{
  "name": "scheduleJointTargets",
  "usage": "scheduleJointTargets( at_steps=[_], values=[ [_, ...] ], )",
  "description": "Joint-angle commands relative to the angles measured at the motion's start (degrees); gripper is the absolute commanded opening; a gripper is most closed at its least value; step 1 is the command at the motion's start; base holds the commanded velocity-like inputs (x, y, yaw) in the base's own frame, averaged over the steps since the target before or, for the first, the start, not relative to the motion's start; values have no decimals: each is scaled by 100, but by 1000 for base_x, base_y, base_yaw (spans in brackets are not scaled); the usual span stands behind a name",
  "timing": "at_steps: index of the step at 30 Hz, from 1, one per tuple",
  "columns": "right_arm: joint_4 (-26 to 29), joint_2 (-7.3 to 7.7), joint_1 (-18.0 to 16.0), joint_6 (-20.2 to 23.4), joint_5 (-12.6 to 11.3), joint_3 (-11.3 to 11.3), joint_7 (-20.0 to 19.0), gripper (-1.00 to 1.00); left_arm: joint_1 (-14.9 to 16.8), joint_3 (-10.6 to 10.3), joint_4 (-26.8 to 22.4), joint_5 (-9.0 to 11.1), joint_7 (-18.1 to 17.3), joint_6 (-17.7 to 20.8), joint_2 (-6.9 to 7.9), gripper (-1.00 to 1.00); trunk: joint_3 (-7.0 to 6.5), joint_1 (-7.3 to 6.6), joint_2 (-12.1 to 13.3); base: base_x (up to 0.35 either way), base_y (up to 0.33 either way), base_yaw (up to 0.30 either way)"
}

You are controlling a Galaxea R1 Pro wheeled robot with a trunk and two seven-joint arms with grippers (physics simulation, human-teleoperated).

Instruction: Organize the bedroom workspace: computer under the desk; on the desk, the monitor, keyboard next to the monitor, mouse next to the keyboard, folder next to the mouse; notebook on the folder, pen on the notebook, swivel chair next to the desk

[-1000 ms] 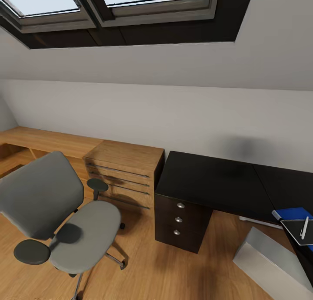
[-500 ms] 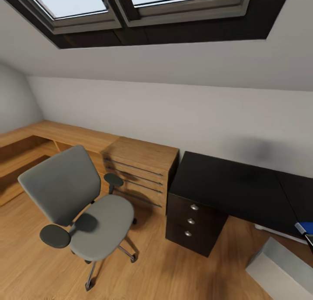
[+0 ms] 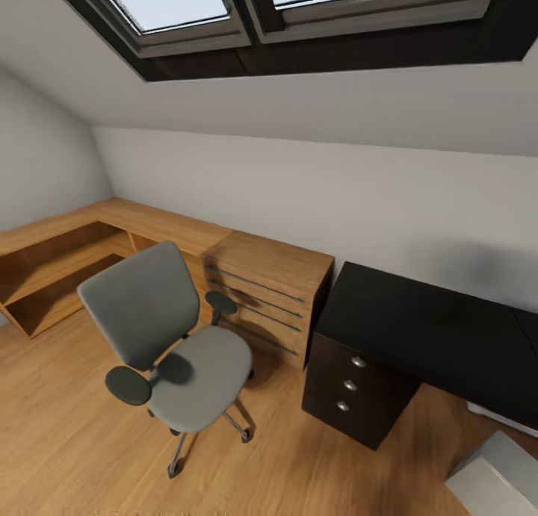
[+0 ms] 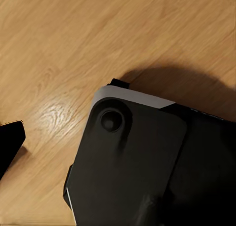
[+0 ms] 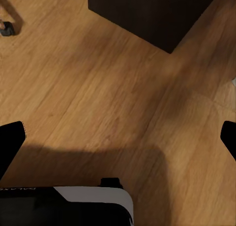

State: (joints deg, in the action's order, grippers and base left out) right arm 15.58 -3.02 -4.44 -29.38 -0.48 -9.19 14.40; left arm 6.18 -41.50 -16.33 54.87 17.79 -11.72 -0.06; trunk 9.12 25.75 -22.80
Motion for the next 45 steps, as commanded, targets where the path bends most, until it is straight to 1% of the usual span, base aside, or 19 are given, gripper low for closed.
scheduleJointTargets(
  at_steps=[1,10,14,18,26,37,45],
  values=[
    [-2,3,-4,-6,-5,-48,54,100,6,-46,-2,48,32,-27,5,100,17,3,-12,0,0,241],
    [-10,-6,-4,-6,-4,-48,54,100,6,-18,-2,61,23,-75,46,100,64,3,-12,0,0,240],
    [-11,-3,-4,-8,-4,-48,54,100,6,-3,-2,67,16,-385,49,100,85,3,-12,0,0,237],
    [-11,-1,-3,-8,-3,-48,54,100,6,0,-2,73,15,-555,48,100,106,3,-12,0,0,236],
    [-11,-2,-4,-14,-4,-48,54,100,6,2,-2,76,14,-629,50,100,130,3,-12,0,0,208],
    [-117,-6,-4,-56,6,-48,51,100,6,10,6,76,14,-640,50,100,50,3,-12,0,0,34],
    [-132,-6,-4,-244,12,-48,54,100,5,11,7,84,16,-640,50,100,-24,3,-12,0,46,1]
  ],
)
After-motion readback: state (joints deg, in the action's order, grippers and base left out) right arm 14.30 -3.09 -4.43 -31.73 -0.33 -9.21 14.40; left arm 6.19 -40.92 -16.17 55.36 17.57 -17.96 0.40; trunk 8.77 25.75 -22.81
